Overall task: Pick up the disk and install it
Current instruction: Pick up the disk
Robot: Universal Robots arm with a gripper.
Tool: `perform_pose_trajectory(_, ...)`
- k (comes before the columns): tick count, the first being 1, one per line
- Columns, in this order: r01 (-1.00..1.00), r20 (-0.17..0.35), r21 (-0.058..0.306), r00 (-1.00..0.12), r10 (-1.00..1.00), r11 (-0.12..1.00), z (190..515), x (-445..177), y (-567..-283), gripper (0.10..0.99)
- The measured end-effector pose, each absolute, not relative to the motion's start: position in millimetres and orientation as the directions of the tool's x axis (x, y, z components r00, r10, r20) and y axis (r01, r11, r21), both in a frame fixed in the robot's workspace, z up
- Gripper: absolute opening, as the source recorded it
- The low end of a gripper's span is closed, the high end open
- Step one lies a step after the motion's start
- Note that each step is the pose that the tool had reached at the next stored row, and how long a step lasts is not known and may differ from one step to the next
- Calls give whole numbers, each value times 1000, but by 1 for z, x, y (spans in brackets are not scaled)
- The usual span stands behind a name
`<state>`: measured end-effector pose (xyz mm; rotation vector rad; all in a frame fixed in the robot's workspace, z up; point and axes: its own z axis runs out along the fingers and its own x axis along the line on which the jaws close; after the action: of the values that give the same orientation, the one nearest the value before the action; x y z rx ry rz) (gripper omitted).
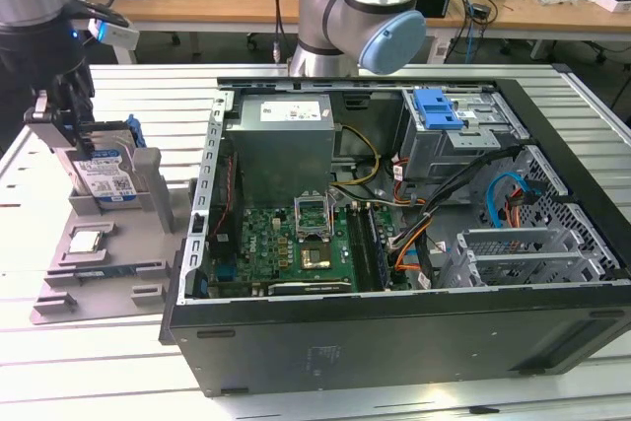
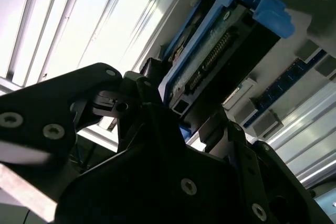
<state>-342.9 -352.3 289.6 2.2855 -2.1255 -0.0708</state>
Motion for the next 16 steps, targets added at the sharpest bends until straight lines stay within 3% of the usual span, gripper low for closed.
perform_pose_trajectory(3,-996,-19,43,73,-997,-73,289,-343,-352,541)
perform_pose_trajectory(4,-997,-12,5,73,-997,-73,289,-343,-352,541)
perform_pose_trajectory(5,-997,-11,-6,73,-997,-73,289,-343,-352,541)
perform_pose_trajectory(16,-997,-11,-6,73,-997,-73,289,-349,-352,541)
